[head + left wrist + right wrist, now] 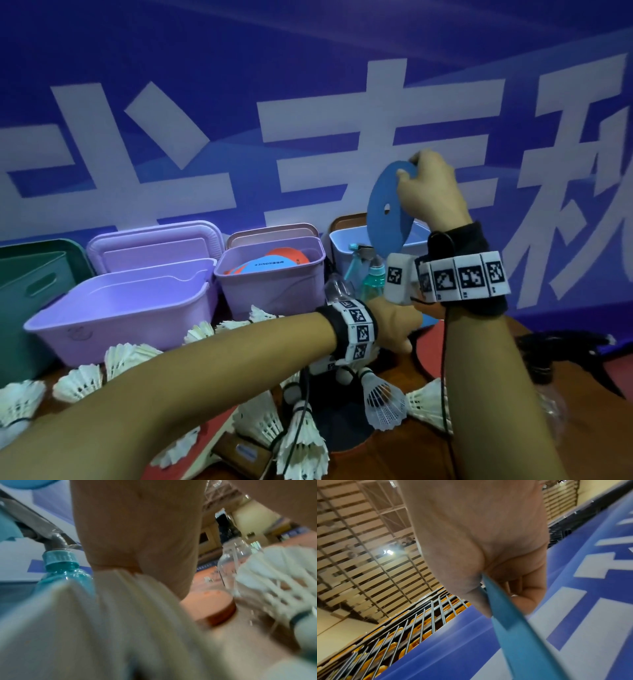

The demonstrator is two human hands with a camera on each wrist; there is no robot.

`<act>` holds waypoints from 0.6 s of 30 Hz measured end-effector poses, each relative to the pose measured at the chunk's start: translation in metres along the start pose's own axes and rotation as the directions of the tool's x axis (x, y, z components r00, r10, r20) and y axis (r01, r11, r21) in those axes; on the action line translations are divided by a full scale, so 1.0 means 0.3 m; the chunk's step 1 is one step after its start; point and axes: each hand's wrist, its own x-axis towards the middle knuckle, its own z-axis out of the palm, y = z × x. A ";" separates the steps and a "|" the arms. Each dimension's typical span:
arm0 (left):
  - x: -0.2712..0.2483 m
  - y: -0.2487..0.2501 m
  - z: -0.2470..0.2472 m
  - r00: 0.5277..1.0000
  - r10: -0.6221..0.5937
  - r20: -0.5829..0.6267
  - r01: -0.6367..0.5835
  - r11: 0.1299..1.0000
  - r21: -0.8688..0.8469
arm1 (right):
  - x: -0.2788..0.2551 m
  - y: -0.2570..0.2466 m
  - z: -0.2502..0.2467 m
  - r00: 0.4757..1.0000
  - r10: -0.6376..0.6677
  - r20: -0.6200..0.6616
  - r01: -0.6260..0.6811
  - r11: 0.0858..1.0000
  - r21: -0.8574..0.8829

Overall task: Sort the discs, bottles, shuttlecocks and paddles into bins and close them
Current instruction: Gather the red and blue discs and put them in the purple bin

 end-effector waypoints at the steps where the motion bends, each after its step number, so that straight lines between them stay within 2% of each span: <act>1: -0.007 -0.006 0.006 0.999 -0.021 -0.036 0.020 1.000 -0.010 | 0.002 0.000 0.002 0.999 -0.020 0.027 0.019 1.000 0.018; 3: -0.031 -0.032 0.019 0.985 -0.052 -0.164 0.052 0.999 -0.005 | 0.002 -0.002 0.000 0.995 -0.062 0.072 0.057 0.997 0.060; 4: -0.038 -0.055 0.025 0.980 -0.072 -0.183 0.073 0.997 -0.004 | 0.000 -0.005 -0.005 0.994 -0.076 0.081 0.070 0.995 0.076; 6: -0.068 -0.090 0.015 0.985 -0.098 -0.144 0.093 0.995 -0.041 | -0.002 -0.013 -0.017 0.994 -0.092 0.059 0.086 0.991 0.099; 9: -0.086 -0.152 0.022 0.985 -0.158 -0.064 0.139 0.961 -0.240 | -0.002 -0.019 -0.032 0.994 -0.109 0.020 0.104 0.978 0.178; 13: -0.123 -0.203 0.039 0.984 -0.176 0.025 0.175 0.935 -0.309 | -0.002 -0.027 -0.021 0.988 -0.138 0.062 0.128 0.981 0.144; 16: -0.144 -0.223 0.006 0.982 -0.191 -0.002 0.178 0.919 -0.352 | -0.007 -0.031 -0.004 0.987 -0.128 0.092 0.115 0.984 0.139; 18: -0.151 -0.239 -0.012 0.977 -0.198 -0.075 0.152 0.903 -0.403 | -0.007 -0.030 -0.001 0.988 -0.125 0.095 0.112 0.985 0.129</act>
